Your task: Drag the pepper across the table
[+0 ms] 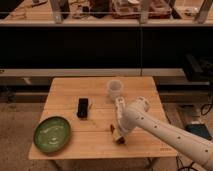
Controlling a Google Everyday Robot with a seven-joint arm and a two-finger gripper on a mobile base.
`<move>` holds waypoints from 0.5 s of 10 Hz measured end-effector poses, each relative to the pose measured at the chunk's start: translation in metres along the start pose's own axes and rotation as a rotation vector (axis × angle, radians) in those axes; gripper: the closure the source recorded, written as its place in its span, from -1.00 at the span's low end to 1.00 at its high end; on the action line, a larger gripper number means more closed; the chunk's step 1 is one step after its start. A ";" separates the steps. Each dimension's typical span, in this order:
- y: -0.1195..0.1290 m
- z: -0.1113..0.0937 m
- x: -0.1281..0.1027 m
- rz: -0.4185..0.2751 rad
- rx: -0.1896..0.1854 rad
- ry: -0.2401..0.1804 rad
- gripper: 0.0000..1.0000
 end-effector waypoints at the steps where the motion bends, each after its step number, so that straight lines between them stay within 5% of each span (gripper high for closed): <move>1: 0.002 -0.001 -0.011 0.008 0.000 -0.007 0.36; 5: 0.014 -0.006 -0.048 0.039 -0.007 -0.021 0.36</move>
